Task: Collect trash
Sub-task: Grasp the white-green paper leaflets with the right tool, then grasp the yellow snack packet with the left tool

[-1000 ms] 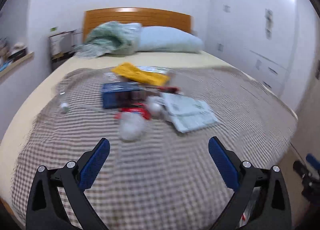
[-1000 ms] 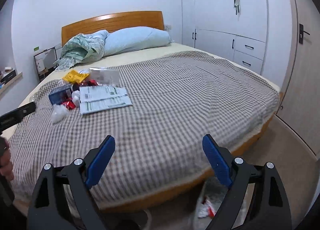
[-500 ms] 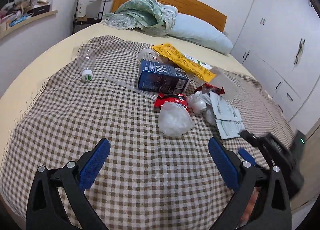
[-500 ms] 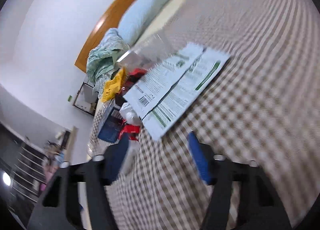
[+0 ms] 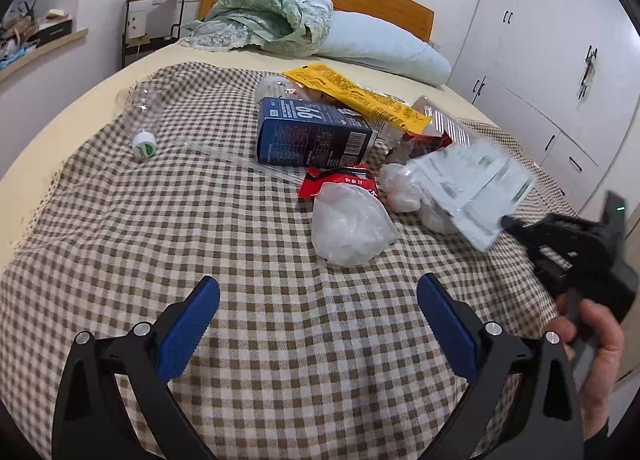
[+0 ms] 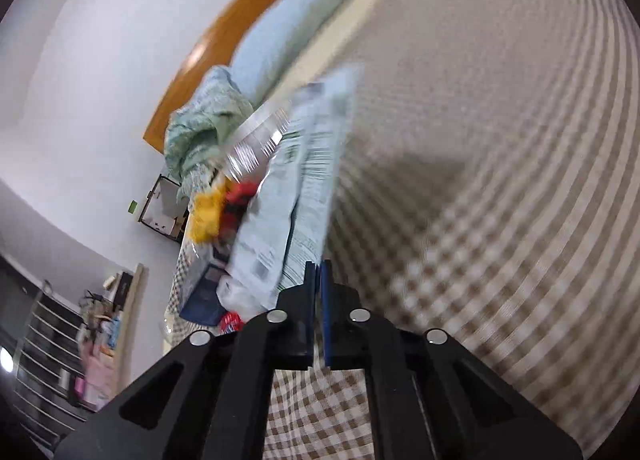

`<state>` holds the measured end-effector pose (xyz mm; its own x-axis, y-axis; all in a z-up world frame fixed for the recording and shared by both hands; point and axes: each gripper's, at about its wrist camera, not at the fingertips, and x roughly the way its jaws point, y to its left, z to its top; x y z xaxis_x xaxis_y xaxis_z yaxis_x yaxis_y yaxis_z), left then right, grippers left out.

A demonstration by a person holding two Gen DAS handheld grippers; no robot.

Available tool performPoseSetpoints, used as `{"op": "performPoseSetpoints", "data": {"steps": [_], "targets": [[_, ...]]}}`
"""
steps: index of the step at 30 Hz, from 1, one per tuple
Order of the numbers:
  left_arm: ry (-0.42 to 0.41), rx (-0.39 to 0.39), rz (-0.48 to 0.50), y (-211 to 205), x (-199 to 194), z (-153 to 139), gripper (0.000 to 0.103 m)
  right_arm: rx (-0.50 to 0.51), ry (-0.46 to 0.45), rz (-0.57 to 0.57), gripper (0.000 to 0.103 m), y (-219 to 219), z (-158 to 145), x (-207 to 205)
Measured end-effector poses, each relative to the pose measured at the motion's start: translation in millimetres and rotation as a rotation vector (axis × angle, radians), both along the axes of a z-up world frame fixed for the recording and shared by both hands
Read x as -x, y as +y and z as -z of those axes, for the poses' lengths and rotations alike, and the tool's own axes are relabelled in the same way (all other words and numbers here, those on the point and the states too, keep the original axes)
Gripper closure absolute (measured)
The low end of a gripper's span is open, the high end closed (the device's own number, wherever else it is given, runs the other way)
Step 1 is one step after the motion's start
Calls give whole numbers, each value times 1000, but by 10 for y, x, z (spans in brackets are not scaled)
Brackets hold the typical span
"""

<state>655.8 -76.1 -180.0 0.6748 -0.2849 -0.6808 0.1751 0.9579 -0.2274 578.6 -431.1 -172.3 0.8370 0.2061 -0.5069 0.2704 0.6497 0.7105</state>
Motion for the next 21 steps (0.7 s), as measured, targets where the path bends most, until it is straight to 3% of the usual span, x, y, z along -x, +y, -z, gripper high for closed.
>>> {"op": "performPoseSetpoints", "data": {"steps": [3, 6, 9, 12, 15, 16, 18, 19, 21], "targets": [[-7, 67, -14, 34, -43, -36, 7, 143, -60, 29, 101, -15, -297, 132], [-83, 120, -41, 39, -178, -254, 7, 301, -92, 81, 101, 11, -507, 203], [-110, 124, -43, -45, -629, -569, 7, 445, -65, 72, 101, 76, -500, 155], [-64, 222, -81, -108, -1186, -827, 7, 463, -43, 42, 101, 89, -423, 125], [23, 282, -61, -286, -1777, -844, 7, 452, -32, 45, 101, -1, -362, 106], [56, 262, -81, -351, -1985, -792, 8, 441, -31, 41, 101, -27, -361, 122], [112, 224, -146, -427, -2271, -681, 20, 428, -31, 36, 101, -81, -351, 134], [140, 209, -174, -462, -2390, -613, 21, 425, -31, 33, 101, -107, -350, 130], [192, 198, -173, -552, -2565, -501, 26, 396, -33, 22, 101, -183, -352, 109]]}}
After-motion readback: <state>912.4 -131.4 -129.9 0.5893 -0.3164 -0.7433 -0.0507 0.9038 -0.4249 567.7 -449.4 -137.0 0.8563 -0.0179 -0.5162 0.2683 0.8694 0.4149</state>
